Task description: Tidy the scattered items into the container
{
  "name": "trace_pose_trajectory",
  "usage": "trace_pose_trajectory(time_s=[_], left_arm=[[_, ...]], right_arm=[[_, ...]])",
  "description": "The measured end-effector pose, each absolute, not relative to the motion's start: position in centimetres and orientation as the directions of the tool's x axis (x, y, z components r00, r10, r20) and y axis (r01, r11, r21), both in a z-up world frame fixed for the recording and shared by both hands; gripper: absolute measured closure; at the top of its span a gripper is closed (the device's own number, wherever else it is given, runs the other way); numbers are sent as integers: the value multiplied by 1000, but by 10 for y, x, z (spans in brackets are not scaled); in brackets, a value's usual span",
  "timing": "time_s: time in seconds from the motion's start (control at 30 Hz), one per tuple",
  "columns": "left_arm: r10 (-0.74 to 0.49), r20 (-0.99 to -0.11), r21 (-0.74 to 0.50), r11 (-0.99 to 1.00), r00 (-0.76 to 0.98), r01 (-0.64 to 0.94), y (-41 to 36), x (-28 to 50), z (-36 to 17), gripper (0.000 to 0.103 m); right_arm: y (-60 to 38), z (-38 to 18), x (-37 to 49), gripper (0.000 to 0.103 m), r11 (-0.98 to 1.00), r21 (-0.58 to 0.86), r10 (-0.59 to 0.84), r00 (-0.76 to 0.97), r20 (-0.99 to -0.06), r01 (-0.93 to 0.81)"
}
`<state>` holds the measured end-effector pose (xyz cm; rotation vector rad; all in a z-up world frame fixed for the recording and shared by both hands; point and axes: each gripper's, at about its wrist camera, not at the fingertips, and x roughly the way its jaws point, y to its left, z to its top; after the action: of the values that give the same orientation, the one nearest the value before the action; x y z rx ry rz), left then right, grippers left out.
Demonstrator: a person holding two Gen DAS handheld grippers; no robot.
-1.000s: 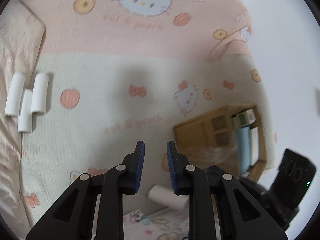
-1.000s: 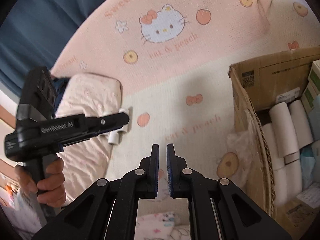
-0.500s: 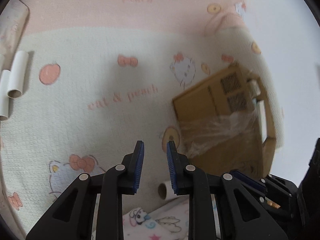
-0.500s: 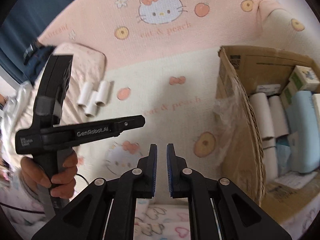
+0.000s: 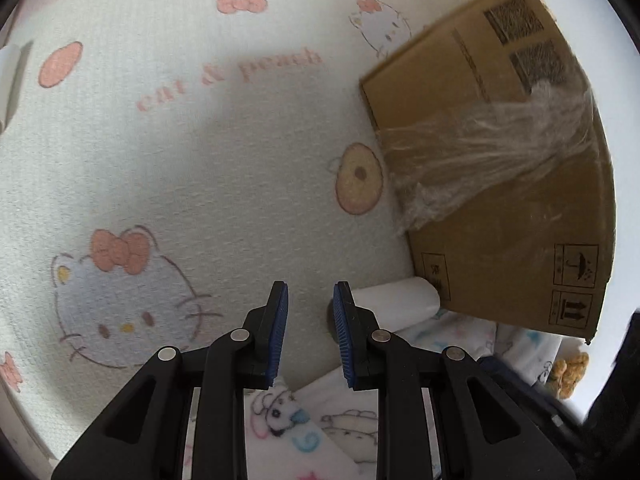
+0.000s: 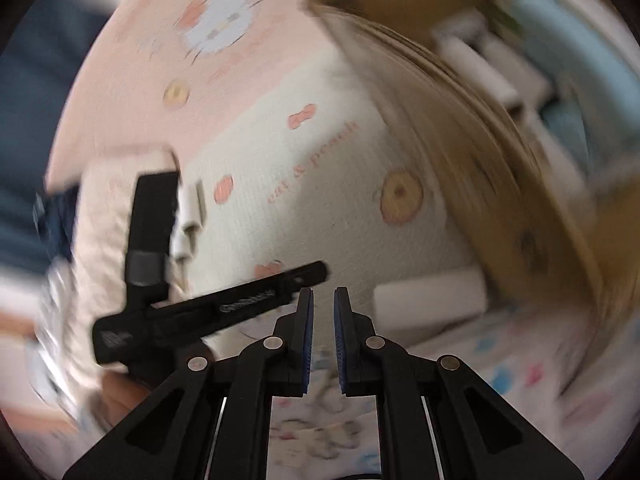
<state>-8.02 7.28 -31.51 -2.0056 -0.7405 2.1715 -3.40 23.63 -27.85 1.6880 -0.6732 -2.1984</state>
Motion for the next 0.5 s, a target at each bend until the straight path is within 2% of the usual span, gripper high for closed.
trace_pose_trajectory(time_s=[0.13,0.3,0.43,0.5], left_arm=[[384,-917,-399,-888,-109,228,85,-83,-320,77],[410,-910,-412,-876,-62,251,93,-85,-336,75],[444,-895,-438,-854,-45,279,96,-88,-345,73],[455,-890,-446,-853,-33,270,102,-90,-348,73]], right_arm=[[257,-298,-16,94,-764,605,-533,-307,-788,-225],[289,-341,1,82,-589,656,-586,-310,-749,-472],[307,-347,2,81,-481,698,-589,-394,-706,-531],[308,-343,-2,72,-502,681,-547,-415,-727,-533]])
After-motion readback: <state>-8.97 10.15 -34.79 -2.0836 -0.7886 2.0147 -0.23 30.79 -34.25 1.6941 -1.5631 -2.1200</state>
